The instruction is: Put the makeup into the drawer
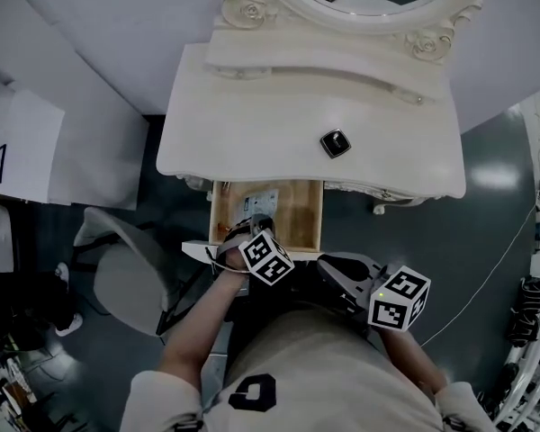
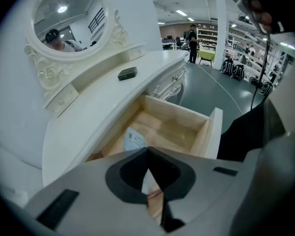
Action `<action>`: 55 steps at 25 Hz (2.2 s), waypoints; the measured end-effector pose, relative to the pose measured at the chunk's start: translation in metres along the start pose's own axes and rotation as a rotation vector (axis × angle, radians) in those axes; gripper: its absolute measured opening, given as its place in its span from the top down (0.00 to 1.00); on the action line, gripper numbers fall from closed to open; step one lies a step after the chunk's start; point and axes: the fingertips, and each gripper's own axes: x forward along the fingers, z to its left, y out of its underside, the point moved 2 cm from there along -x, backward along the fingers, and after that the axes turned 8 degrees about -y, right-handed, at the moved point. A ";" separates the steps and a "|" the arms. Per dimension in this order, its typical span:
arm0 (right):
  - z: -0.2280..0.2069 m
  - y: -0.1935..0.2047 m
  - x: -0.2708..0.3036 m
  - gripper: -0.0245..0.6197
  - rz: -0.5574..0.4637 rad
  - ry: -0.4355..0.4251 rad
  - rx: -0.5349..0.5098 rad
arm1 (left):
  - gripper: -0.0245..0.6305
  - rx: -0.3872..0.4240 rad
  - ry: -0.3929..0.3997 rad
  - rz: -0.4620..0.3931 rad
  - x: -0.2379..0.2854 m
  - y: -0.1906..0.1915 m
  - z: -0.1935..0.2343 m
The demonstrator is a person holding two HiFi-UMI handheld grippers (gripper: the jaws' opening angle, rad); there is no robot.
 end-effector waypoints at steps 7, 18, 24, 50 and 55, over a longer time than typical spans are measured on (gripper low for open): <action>-0.003 0.001 0.004 0.92 0.011 0.026 -0.010 | 0.88 0.012 0.105 -0.008 0.009 -0.008 -0.024; -0.027 0.001 -0.010 0.92 0.035 -0.024 0.013 | 0.88 0.019 0.057 0.066 0.040 -0.026 -0.014; -0.053 -0.005 -0.031 0.92 0.092 -0.099 0.026 | 0.88 0.010 -0.018 0.144 0.065 -0.035 -0.002; -0.080 -0.016 -0.054 0.92 0.203 -0.160 -0.036 | 0.60 -0.243 -0.210 0.143 0.073 -0.028 0.052; -0.070 -0.018 -0.045 0.92 0.197 -0.168 -0.061 | 0.60 -0.292 -0.206 0.084 0.040 -0.028 0.056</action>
